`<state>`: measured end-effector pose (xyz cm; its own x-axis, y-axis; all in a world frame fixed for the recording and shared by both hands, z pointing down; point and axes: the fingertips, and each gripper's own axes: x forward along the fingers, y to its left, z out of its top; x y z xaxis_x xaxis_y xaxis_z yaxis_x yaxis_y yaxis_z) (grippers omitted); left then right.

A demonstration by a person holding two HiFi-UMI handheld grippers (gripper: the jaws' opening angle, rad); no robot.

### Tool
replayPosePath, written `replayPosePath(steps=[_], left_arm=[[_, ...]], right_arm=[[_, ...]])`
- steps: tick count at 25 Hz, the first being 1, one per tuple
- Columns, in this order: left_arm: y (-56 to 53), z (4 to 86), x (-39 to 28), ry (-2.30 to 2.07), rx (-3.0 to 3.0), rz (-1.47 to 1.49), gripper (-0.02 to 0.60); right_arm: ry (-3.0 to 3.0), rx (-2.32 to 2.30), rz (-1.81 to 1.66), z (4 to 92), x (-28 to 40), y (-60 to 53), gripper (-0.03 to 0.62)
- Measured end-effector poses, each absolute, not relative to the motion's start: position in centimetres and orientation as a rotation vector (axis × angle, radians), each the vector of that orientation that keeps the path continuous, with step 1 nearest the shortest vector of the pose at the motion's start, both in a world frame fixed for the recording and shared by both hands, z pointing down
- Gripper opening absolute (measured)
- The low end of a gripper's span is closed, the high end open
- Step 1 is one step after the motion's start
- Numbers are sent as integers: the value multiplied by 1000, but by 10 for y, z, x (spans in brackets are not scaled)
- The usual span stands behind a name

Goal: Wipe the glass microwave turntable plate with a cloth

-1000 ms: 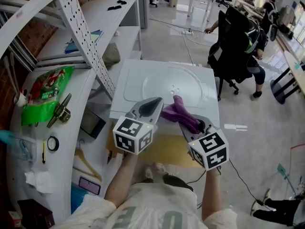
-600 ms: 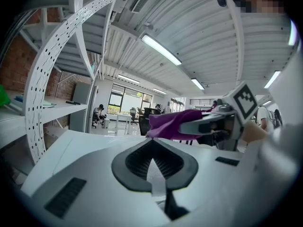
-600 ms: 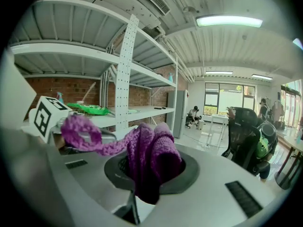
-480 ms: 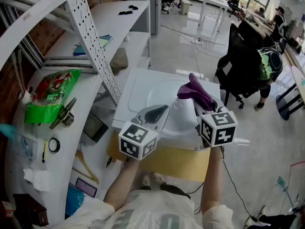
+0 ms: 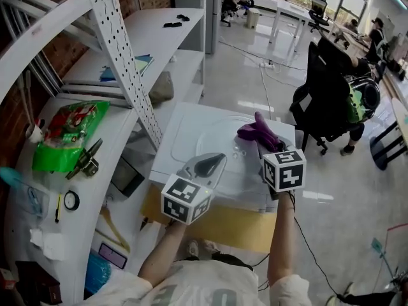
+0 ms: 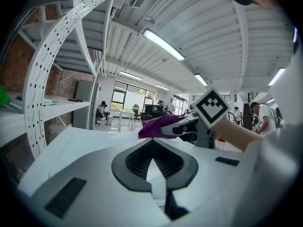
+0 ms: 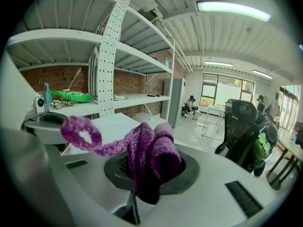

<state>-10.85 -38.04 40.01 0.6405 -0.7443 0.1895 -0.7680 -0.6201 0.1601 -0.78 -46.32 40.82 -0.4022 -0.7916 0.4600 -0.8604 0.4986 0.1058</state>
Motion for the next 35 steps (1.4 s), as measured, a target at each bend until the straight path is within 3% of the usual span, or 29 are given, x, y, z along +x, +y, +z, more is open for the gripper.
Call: replayPosePath(steps=[22,35], left_arm=[[-318,386,-96,-1137,2730,86,2],[-339,373,-76,-1128,2766,83,2]], right_arm=[[-2291,1278,258,428,-28,-283,66],[-2325,1483,164,372,17,-354,66]])
